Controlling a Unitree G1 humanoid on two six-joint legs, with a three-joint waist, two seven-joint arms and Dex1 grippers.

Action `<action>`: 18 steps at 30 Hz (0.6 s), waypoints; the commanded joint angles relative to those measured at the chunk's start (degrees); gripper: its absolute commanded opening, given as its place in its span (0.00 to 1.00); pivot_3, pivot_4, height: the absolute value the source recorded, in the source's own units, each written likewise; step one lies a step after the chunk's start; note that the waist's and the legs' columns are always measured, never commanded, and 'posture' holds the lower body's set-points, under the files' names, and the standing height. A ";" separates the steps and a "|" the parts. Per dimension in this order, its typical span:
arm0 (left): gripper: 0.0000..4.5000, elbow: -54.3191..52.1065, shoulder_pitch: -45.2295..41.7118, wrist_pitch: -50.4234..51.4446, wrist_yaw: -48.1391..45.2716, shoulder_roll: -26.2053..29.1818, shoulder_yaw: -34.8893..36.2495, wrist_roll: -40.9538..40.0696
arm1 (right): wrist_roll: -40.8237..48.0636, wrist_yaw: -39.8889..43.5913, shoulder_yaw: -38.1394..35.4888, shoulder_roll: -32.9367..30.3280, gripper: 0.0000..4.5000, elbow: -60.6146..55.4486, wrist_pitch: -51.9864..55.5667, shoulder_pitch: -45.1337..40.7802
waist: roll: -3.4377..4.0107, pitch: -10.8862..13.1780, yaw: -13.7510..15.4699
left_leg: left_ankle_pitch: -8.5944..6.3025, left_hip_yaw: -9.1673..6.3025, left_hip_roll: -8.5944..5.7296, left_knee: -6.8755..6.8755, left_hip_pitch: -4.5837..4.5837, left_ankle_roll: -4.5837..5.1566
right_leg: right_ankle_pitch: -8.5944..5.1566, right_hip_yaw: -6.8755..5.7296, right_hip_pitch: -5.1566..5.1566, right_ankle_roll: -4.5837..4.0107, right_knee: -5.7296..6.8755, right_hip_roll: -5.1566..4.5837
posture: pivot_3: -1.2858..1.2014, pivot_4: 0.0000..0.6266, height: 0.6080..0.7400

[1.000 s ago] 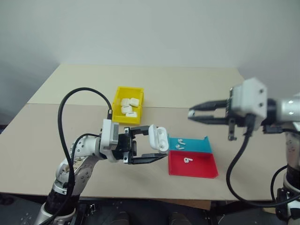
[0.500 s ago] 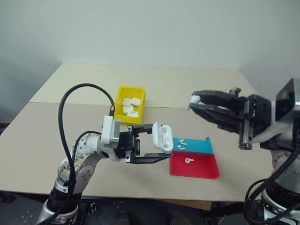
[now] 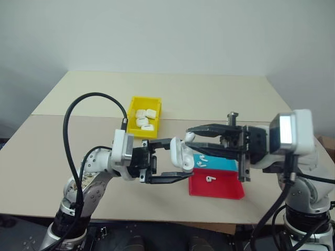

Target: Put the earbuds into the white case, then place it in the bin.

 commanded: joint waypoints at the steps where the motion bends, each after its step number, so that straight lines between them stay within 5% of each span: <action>1: 0.61 -1.68 0.12 -0.71 -0.32 0.40 0.67 -0.19 | -0.55 0.22 0.15 -0.95 0.20 -0.14 -2.51 -0.03 | 0.00 0.00 0.01 | 0.00 0.00 0.00 0.00 0.00 0.00 | 0.00 0.00 0.00 0.00 0.00 0.00 | 0.52 0.24 1.00; 18: 0.61 -0.91 -0.38 -1.47 -0.83 -0.48 0.38 0.45 | -3.42 2.72 3.37 -4.18 0.20 1.24 -6.13 1.95 | 0.00 0.00 0.03 | 0.00 0.00 0.00 0.00 0.00 0.00 | 0.00 0.00 0.00 0.00 -0.01 0.00 | 0.52 0.24 1.00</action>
